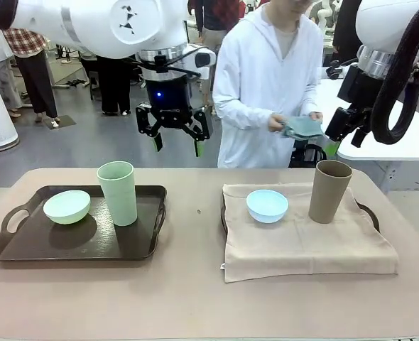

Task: Set up a tray with a mat and arrange the tableware.
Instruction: Pick up the Picnic Bowl and Reusable plastic cup from the Handle tray in front of the human's position and hold them in the air.

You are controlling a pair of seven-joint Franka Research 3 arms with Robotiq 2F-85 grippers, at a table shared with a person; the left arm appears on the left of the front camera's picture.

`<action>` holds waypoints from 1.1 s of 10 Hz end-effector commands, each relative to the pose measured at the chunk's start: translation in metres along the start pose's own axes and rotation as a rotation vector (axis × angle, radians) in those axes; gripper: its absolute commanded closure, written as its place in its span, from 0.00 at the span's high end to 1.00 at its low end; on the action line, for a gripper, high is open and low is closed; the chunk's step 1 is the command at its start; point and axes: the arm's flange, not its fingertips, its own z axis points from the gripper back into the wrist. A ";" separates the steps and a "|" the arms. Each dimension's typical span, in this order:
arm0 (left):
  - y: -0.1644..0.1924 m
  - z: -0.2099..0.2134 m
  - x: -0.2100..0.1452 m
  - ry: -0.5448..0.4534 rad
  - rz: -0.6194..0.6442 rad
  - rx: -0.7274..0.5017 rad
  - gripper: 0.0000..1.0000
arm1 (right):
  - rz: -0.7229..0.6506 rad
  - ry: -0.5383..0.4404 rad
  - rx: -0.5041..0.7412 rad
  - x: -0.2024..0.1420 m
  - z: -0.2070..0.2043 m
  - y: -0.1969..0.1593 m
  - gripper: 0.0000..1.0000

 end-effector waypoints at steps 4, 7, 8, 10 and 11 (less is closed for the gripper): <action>0.163 -0.009 -0.055 0.025 0.104 -0.164 1.00 | -0.396 -0.017 -0.012 -0.089 0.003 -0.065 1.00; 0.216 0.001 -0.086 -0.028 0.165 -0.130 1.00 | -0.438 -0.043 0.036 -0.120 0.009 -0.087 1.00; 0.202 -0.008 -0.062 0.027 0.141 -0.150 1.00 | -0.426 -0.037 0.023 -0.111 0.008 -0.092 1.00; 0.219 0.000 -0.077 0.009 0.167 -0.144 1.00 | -0.445 -0.045 0.031 -0.121 0.012 -0.097 1.00; 0.226 0.005 -0.080 -0.018 0.236 -0.203 1.00 | -0.438 -0.042 0.119 -0.122 0.014 -0.106 1.00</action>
